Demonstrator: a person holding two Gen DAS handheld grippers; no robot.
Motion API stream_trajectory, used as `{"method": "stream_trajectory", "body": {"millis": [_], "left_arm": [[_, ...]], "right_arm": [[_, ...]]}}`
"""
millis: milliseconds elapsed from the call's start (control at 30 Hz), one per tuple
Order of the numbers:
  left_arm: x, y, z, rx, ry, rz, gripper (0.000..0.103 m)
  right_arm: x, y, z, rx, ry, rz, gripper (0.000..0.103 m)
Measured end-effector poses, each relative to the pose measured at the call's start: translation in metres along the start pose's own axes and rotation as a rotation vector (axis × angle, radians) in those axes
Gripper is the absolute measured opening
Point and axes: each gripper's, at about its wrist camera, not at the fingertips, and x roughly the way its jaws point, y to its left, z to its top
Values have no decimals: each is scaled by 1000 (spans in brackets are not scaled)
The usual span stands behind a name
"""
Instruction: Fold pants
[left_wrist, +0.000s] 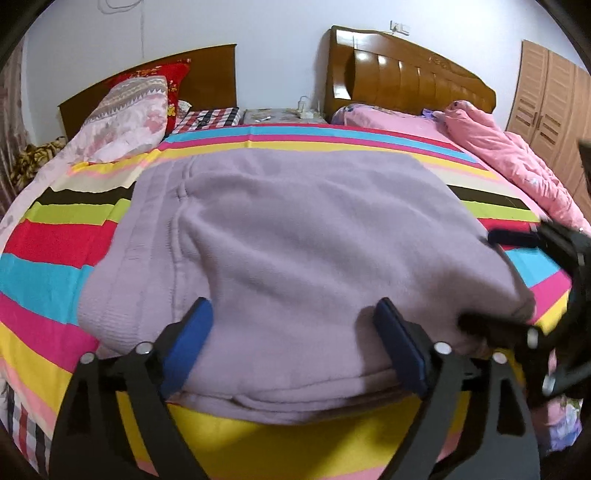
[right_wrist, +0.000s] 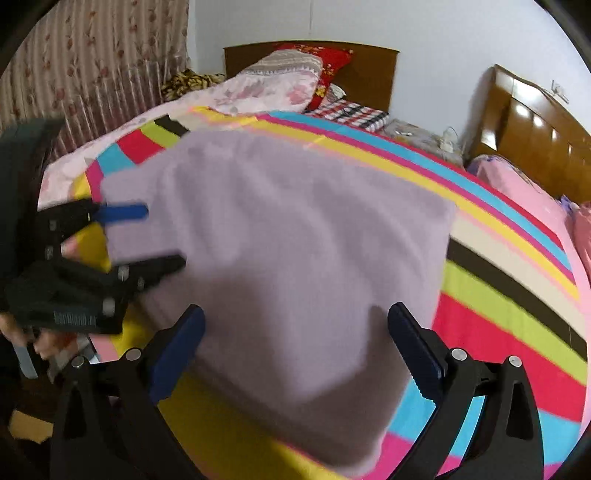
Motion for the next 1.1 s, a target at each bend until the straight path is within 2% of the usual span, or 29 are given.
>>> {"method": "stream_trajectory", "body": {"millis": [67,167,233,300,367,500,733,967,1100], "left_arm": [[2,-3,1,1,5,9,96],[4,-5,2,-4,8,19,98],[4,-5,3,-8,10,20,99],[4,-6,2,-8,11,24,99],[4,-8,2,-9,12,29,99],[4,-10,2,-9,13,38,100],[6,-13,2,-10,10,57,101],[5,-19,1,-9,-2,81,101],[6,-23,4,-2,9,102,101]], "right_arm": [[-7,-4,-10,31,-9,18,98],[-12,0,-25,-18,3,-18,98],[-9,0,-38,-43,47,-54,98],[-7,-6,-51,-12,84,-38,98],[-13,-16,-63,72,75,9,98],[-31,-25,-78,97,44,0,98],[-60,-51,-87,192,-60,-39,98],[-64,-68,-86,287,-101,-45,98],[-60,-63,-85,311,-99,-46,98]]}}
